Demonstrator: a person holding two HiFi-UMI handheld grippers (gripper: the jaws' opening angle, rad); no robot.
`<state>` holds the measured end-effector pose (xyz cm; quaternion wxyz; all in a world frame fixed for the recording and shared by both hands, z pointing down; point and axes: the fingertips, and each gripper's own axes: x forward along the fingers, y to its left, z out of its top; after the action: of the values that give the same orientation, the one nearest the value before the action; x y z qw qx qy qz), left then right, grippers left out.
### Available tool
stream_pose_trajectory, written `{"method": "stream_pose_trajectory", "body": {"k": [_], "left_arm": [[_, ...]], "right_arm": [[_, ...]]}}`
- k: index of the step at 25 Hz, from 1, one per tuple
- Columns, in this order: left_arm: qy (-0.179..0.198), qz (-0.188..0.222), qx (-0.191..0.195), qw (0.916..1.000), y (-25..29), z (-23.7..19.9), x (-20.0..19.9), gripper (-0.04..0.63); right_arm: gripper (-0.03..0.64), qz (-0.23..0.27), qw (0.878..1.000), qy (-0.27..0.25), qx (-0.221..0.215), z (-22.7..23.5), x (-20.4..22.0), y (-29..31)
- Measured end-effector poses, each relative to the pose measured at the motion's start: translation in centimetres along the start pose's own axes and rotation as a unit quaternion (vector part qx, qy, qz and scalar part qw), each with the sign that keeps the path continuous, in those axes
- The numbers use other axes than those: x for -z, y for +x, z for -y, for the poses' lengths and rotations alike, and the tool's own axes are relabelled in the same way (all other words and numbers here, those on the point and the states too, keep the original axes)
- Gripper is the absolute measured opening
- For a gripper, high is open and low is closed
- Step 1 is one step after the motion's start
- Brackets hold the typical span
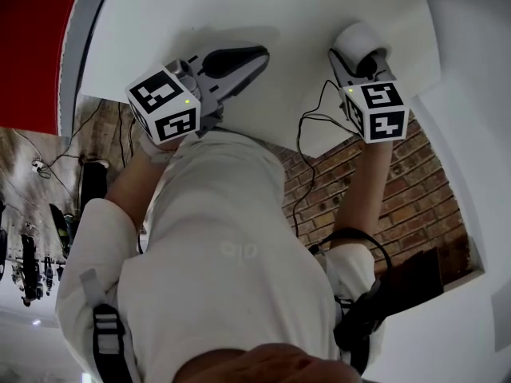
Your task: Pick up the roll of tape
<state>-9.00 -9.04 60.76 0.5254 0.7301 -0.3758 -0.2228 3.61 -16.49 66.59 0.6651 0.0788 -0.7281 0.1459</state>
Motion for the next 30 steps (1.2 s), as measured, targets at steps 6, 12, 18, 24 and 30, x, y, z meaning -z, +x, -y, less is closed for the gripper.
{"method": "stream_pose_trajectory", "body": {"k": [6,12,18,24,30], "left_arm": [[0.013,0.001,0.002,0.9999,0.3,1.7,0.7,0.011],[0.025,-0.005,-0.002,0.9997,0.4,3.9,1.6,0.011],[0.056,-0.012,-0.01,0.9983,0.8,6.9,4.1,0.011],[0.072,0.001,-0.006,0.9974,0.3,9.0,1.8,0.011],[0.103,0.001,-0.002,0.9947,0.1,13.2,1.4,0.011]], "right_arm": [[0.121,0.048,0.998,0.026,-0.031,-1.5,0.1,-2.0],[0.121,0.082,0.995,0.029,-0.043,-2.9,0.7,-4.3],[0.121,0.123,0.991,0.029,-0.045,-3.7,3.2,-6.4],[0.12,0.156,0.986,0.03,-0.045,-3.9,1.0,-10.2],[0.12,0.204,0.977,0.04,-0.051,-5.2,0.9,-15.0]]}}
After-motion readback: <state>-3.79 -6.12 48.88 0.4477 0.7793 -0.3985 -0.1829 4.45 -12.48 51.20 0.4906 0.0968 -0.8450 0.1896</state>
